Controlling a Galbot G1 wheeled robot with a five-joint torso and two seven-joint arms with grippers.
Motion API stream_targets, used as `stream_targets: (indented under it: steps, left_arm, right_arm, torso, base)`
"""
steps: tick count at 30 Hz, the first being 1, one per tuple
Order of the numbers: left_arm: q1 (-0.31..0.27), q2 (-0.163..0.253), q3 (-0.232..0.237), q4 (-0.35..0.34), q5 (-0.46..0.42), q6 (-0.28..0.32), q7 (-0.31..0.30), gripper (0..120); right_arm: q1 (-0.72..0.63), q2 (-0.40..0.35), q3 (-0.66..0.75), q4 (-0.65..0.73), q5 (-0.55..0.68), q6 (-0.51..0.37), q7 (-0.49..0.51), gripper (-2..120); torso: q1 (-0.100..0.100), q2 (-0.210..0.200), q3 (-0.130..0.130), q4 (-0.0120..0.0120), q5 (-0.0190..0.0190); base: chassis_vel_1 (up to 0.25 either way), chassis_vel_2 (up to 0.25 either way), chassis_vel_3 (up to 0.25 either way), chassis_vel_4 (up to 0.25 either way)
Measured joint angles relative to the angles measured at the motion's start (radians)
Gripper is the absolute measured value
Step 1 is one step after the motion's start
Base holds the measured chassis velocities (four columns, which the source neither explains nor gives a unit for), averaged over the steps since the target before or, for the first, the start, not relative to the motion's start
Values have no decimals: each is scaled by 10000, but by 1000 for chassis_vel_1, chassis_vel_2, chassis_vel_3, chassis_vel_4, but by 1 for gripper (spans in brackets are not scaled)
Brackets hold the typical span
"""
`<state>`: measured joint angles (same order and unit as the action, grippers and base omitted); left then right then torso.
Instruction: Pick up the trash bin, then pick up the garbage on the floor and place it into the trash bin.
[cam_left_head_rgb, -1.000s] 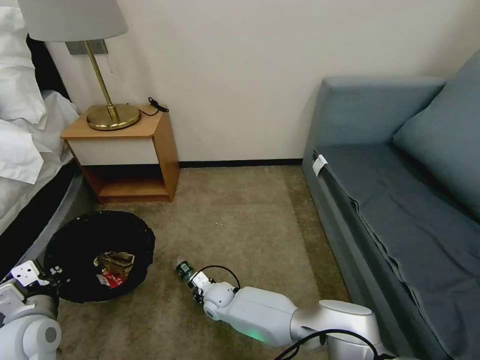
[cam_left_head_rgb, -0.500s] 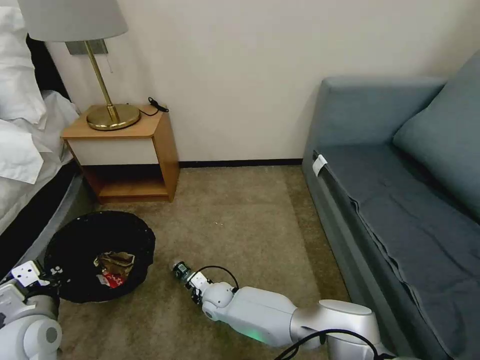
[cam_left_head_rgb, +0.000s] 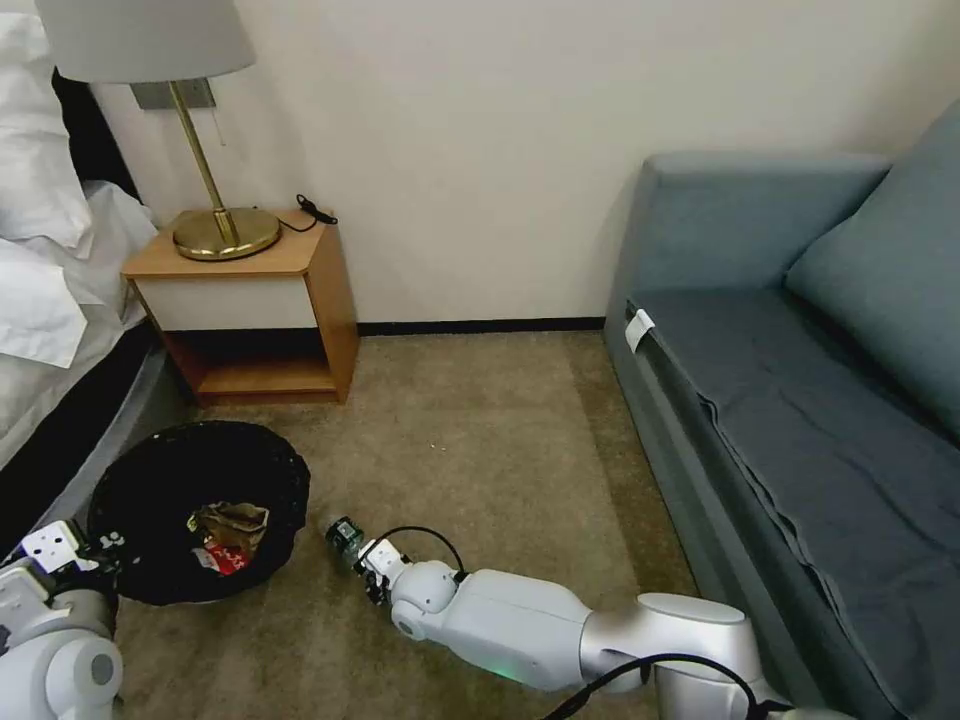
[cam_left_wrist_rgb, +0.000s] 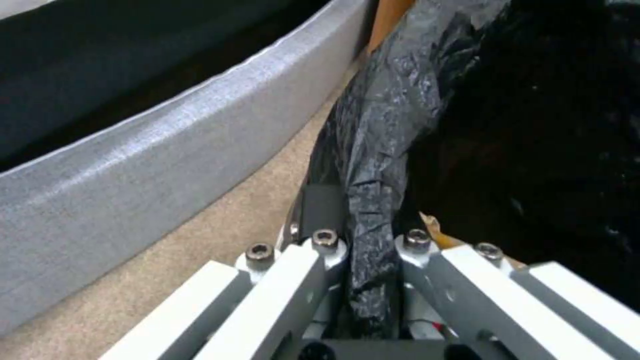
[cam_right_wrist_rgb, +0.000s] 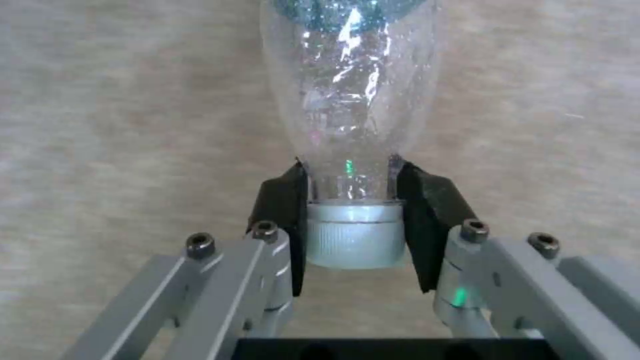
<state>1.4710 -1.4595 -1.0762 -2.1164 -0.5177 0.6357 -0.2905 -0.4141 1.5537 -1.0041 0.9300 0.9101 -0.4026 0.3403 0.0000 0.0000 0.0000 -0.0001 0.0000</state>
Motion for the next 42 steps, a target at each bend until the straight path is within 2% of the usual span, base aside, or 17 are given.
stream_targets:
  steps: [12, 19, 23, 25, 28, 36, 42]
  left_arm:
    - [-25, 114, 19, 19, -83, 29, 3, 2]
    - [-64, 156, 116, 16, -110, 79, -12, 2]
    - [-68, 133, 293, 80, -102, 88, -36, 2]
    - [-68, 127, 325, 80, -98, 90, -39, 2]
    - [-97, 99, 494, 81, -85, 119, -73, 2]
    - [-184, 9, 806, 104, -53, 168, -186, 2]
    - [-181, -47, 954, 31, 6, 186, -199, 2]
  right_arm:
    - [834, -1192, 1007, 956, 170, -86, 303, 28]
    - [1338, -1858, 2043, 2598, 354, -119, 548, 28]
    - [1616, -2171, 2635, 4024, 897, -231, 827, 28]
    - [1632, -2206, 2679, 4200, 973, -252, 865, 28]
    - [1666, -2367, 2893, 5454, 1543, -394, 1156, 28]
    - [1520, -2238, 2584, 7588, 2368, -638, 1796, 28]
    - [1484, -1951, 2070, 7710, 2403, -666, 1907, 28]
  torso:
    - [0, 0, 0, -1, 1]
    - [0, 0, 0, 1, 2]
    - [0, 0, 0, 1, 0]
    - [0, 0, 0, 2, 1]
    - [0, 0, 0, 0, 1]
    - [0, 0, -1, 2, 0]
    - [0, 0, -1, 1, -1]
  base:
    - [0, 0, 0, 0]
    - [0, 0, 0, 0]
    - [0, 0, 0, 0]
    - [0, 0, 0, 0]
    - [0, 0, 0, 0]
    - [0, 0, 0, 0]
    - [0, 0, 0, 0]
